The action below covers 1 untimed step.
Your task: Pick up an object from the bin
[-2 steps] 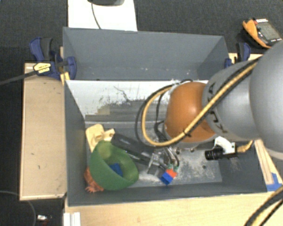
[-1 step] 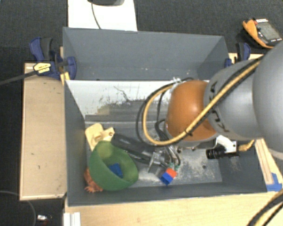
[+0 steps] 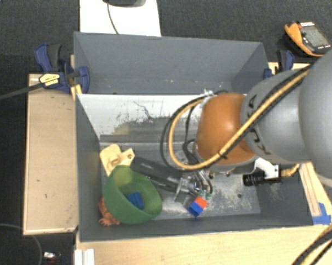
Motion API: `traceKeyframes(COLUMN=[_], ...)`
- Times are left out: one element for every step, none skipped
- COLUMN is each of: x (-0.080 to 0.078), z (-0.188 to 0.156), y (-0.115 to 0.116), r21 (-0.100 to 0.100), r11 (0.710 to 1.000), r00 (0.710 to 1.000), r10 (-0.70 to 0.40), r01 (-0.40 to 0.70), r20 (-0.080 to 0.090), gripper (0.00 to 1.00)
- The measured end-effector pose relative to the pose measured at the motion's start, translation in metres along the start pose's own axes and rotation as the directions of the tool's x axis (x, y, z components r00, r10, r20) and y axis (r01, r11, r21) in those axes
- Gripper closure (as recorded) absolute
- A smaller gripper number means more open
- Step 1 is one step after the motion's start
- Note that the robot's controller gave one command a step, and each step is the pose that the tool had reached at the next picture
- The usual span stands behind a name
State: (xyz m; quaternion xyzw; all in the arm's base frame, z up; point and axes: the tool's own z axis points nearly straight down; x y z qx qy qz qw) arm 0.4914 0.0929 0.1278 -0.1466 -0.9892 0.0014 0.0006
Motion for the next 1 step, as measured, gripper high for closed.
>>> traceKeyframes(x=[0.0017], z=[-0.0226], y=[-0.0016], r21=[0.005], r11=[1.000], r00=[1.000], r10=[-0.002], r01=[0.002], r20=[-0.009], gripper=[1.00])
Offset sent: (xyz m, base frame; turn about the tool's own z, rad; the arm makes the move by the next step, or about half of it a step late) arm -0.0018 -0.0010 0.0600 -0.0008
